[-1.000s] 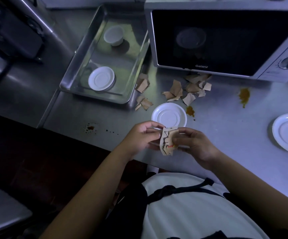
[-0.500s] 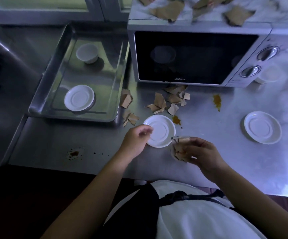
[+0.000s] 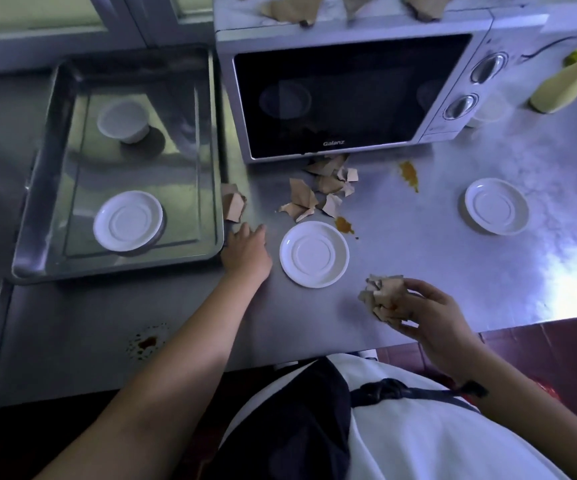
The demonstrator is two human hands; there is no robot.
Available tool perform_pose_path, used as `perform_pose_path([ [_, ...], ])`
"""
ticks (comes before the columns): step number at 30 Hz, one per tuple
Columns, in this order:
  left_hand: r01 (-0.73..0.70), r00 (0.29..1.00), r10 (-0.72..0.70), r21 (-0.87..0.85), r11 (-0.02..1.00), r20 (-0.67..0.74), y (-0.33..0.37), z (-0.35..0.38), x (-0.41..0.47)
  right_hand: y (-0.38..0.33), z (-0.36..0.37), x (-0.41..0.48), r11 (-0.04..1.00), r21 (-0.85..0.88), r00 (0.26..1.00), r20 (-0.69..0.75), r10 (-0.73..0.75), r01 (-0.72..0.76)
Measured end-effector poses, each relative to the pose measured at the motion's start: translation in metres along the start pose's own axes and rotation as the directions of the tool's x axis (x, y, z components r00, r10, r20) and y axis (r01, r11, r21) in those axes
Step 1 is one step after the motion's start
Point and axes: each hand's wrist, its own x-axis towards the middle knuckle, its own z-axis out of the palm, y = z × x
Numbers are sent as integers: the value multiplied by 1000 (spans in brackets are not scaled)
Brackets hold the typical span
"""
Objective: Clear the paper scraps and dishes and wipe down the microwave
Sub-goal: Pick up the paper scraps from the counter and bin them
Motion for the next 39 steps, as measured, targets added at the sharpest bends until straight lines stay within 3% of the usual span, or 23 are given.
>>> perform_pose_path([
  [3,-67,996,67,1,998,-56,-10,6,-10,7,7,-5,1000,10,1000,5,-10,9],
  [11,-273,954,218,-291,917,-207,-47,30,-63,12,39,-13,999,21,998,43,-47,46],
  [17,-212,967,123,-432,877,-225,-61,38,-80,15,59,-15,999,-16,992,120,-49,51],
  [23,-93,993,32,-569,817,-116,-64,27,-86,13,75,-19,996,-35,980,183,-79,87],
  [25,-56,997,5,-658,751,-79,-61,21,-88,11,77,-21,995,-32,980,178,-84,91],
  [28,47,998,-67,-827,560,11,-56,9,-91,7,77,-24,993,-36,971,218,-103,113],
  [31,62,995,-101,-914,401,23,-43,-5,-96,4,74,-26,990,-32,960,253,-122,134],
  [39,24,990,133,-992,123,41,4,-43,-111,-19,69,-29,973,48,900,373,-226,224],
])
